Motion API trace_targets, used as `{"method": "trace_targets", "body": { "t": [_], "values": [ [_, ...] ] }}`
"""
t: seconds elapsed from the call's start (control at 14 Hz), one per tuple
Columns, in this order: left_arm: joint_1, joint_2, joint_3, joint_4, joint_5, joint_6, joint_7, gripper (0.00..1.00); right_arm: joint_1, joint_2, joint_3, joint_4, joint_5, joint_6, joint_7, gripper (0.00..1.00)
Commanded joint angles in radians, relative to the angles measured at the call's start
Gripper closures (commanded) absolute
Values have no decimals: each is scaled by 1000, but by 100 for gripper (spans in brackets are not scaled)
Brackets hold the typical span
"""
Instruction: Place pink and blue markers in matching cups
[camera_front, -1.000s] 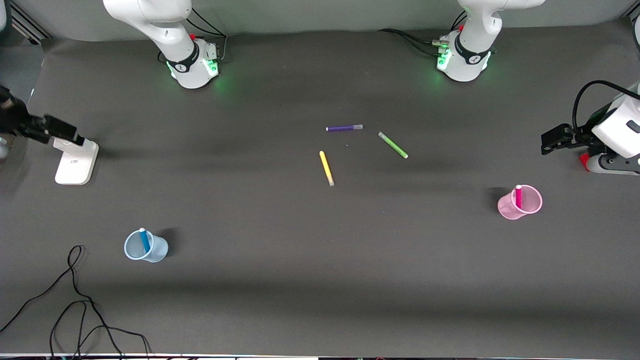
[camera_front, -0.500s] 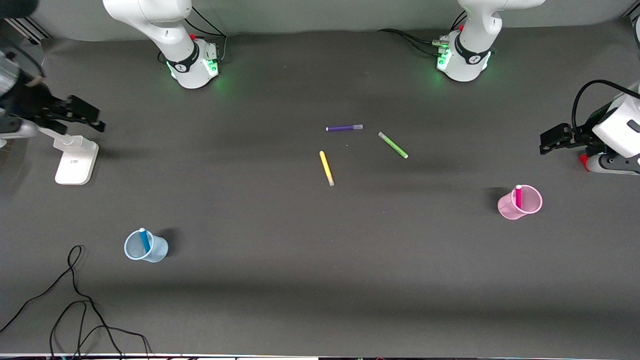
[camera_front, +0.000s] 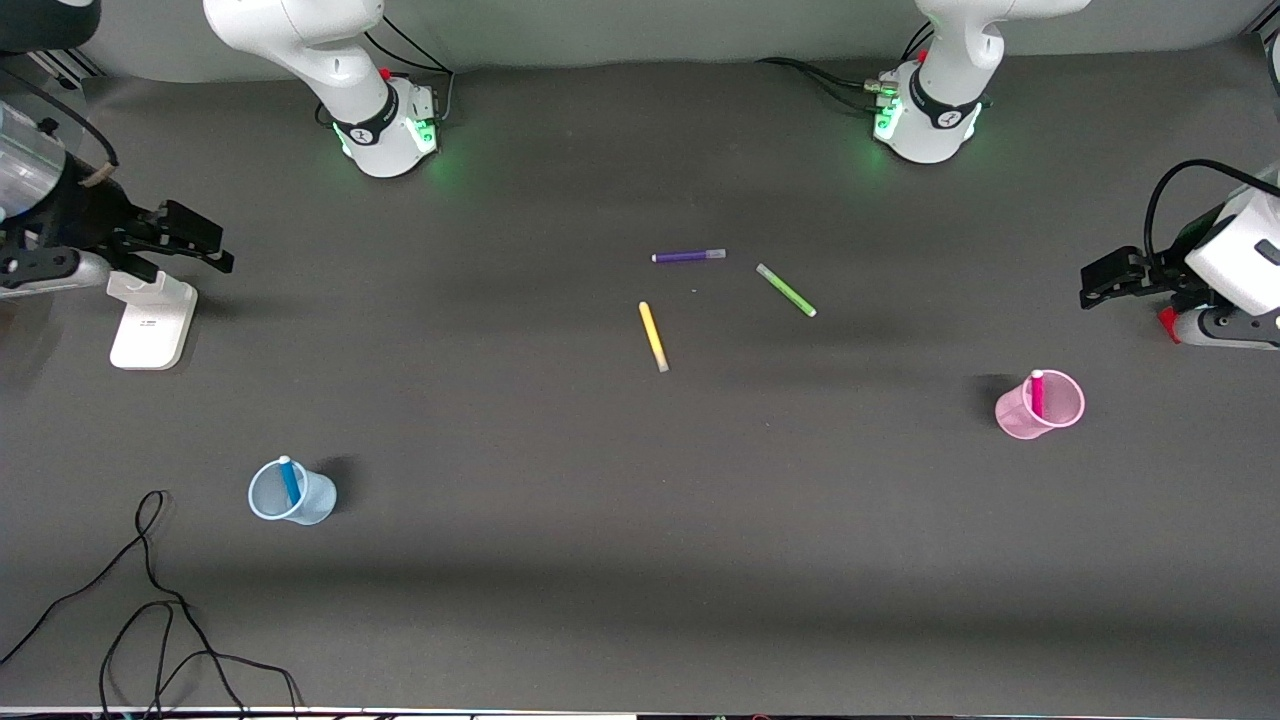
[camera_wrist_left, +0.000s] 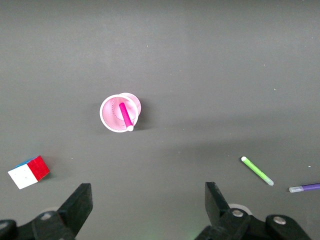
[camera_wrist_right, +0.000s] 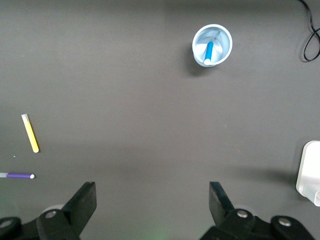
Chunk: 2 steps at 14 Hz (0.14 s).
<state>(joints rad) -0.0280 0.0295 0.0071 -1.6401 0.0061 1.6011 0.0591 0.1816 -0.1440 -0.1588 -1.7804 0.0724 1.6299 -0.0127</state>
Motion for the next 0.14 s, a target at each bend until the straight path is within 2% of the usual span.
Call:
{"method": "trace_targets", "body": {
  "t": [0.0, 0.07],
  "values": [
    [-16, -23, 16, -15, -11, -10, -1, 0, 36, 9, -39, 24, -19, -10, -12, 0],
    [-16, -25, 16, -15, -11, -10, -1, 0, 35, 9, -39, 24, -17, -15, -13, 0]
  ]
}}
